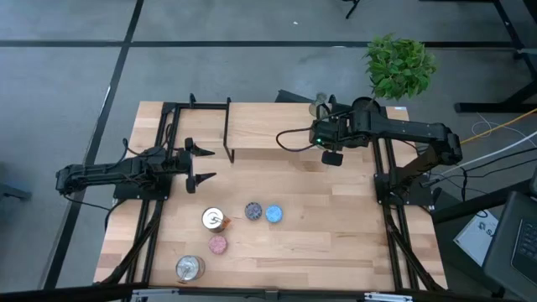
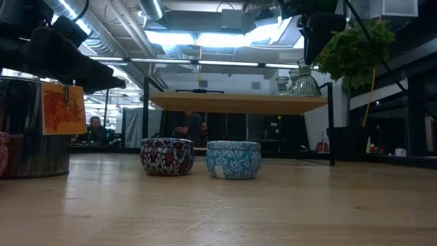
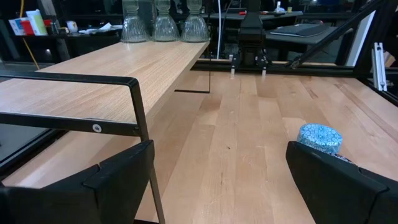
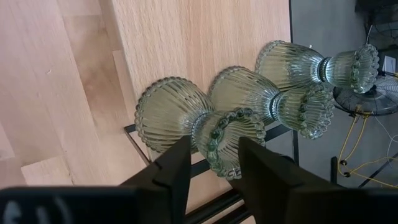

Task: Pick & Place candle stick holders
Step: Put the patterned blue scented candle on the shelf

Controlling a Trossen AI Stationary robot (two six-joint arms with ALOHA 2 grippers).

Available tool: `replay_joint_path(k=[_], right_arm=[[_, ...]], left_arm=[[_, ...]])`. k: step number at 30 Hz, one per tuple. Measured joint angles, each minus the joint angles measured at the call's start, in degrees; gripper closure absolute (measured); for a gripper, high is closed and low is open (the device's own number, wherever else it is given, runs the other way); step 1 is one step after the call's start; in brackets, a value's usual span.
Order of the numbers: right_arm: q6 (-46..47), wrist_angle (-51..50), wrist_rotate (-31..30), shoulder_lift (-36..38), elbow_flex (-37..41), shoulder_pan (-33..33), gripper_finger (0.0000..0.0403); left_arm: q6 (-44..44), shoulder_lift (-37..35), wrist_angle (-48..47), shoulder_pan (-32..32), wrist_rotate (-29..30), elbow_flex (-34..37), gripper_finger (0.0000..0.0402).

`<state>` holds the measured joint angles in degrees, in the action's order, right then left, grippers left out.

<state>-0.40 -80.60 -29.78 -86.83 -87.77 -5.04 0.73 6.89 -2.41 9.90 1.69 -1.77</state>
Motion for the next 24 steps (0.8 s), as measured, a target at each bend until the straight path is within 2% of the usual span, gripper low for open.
replay_joint_path(k=[5,13,16,20,24], right_arm=[[0.02,-0.52,0.00,0.00,-0.48,0.06,0.0257],[1.56,-0.22,0.45,0.04,-8.05,2.02,0.0256],[3.42,0.03,3.32,0.04,-10.83,2.94,0.0256],[10.89,0.39,7.44,0.06,-12.43,4.47,0.0256],[15.15,0.23,14.15,0.06,-12.44,6.60,0.0256]], left_arm=[[0.00,0.01,-0.01,0.00,0.00,0.01,0.0038],[0.00,-0.02,0.00,0.01,0.00,-0.02,0.0038],[0.00,-0.01,0.01,0.01,0.00,0.00,0.0038],[0.00,-0.01,0.00,-0.01,0.00,-0.01,0.0038],[0.00,0.00,0.00,-0.01,0.00,0.00,0.0038]])
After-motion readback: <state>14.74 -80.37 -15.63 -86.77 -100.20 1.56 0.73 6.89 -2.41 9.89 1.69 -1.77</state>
